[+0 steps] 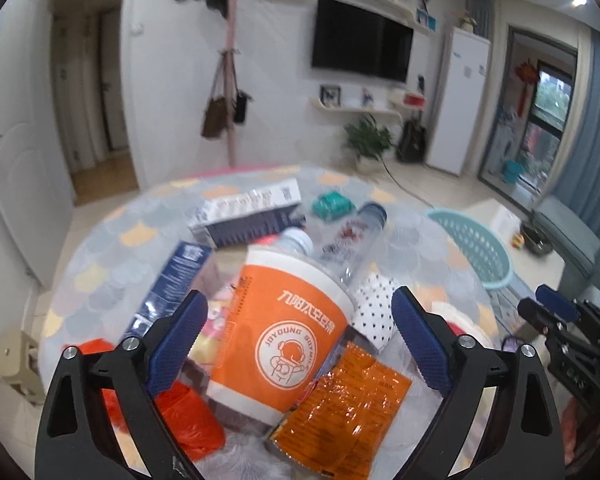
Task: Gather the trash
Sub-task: 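Move the left tool toward the orange paper cup while the right tool approaches the red-and-white cup, then close the left tool on the orange cup while the right tool grasps the red-and-white cup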
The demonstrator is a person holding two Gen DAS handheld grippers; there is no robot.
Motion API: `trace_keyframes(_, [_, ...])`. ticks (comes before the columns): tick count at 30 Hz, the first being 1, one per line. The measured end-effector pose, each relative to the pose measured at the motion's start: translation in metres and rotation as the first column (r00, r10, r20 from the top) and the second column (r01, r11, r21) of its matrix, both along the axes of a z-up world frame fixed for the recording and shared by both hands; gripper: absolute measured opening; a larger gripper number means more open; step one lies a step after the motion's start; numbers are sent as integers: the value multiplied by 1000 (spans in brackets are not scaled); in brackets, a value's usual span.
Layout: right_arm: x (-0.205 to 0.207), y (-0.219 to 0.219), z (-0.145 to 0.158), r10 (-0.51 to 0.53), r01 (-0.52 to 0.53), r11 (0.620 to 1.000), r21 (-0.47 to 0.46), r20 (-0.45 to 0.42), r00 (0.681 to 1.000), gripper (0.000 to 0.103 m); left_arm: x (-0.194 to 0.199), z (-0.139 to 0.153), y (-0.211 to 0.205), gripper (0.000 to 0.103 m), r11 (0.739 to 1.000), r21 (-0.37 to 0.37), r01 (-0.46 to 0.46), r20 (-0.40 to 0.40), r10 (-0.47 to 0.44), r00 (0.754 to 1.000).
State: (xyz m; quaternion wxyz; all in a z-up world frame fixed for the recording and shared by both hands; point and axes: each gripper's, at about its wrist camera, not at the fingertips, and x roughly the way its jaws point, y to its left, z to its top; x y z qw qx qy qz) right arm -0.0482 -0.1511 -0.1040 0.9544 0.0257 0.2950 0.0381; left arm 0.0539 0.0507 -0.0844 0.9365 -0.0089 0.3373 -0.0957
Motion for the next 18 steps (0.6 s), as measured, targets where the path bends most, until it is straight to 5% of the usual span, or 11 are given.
trace_keyframes(4, [2,6,-8,47,-46,999,24,-48,998,50,7,-4,11,89,1000,2,-15,-46,15,999])
trace_keyframes(6, [2,9,-11,62,-59,997,39,-62,996,74,8,-10,14,90,1000,26,2,-85,1,996])
trace_keyframes(11, [15,23,-29,112,-110,994,25,-130,985,80,12,-31,16,90,997,81,17,-179,-2,984])
trace_keyframes(18, [28,24,-42,166,-152,984,88,-184,969,93,19,-43,0,87,988,148,39,-179,-12,984])
